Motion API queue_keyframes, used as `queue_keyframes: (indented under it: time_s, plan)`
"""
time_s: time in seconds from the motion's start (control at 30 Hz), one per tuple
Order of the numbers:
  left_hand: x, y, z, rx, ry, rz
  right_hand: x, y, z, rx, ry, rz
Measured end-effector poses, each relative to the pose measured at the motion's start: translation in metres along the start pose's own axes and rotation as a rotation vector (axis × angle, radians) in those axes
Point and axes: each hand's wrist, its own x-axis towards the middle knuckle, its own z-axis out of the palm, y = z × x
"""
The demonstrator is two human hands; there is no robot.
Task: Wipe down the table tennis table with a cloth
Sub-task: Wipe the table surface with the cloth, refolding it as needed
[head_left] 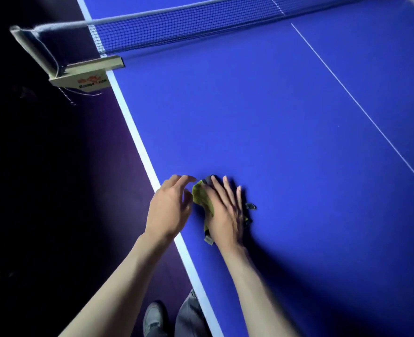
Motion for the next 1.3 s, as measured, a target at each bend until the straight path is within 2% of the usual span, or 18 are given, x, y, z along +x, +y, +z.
queue_keyframes:
  time_s: [0.33,0.53,0.73,0.9,1.03,1.13,1.3]
  plan:
    - [0.084,0.082,0.091,0.159,-0.076,0.121,0.066,0.144,-0.051,-0.048,0.051,0.083]
    - [0.138,0.127,0.146,0.261,-0.101,0.124,0.119,0.247,-0.080,-0.066,0.086,0.150]
    - [0.193,0.150,0.186,0.356,-0.100,0.180,0.161,0.323,-0.100,-0.078,0.139,0.192]
    - [0.199,0.151,0.199,0.495,-0.070,0.197,0.200,0.371,-0.108,-0.080,0.172,0.224]
    - [0.197,0.157,0.204,0.505,-0.088,0.170,0.236,0.396,-0.107,-0.088,0.252,0.275]
    - [0.199,0.157,0.202,0.516,-0.110,0.158,0.241,0.390,-0.105,-0.064,0.271,0.278]
    - [0.201,0.158,0.197,0.543,-0.144,0.170,0.200,0.342,-0.107,0.021,0.182,0.044]
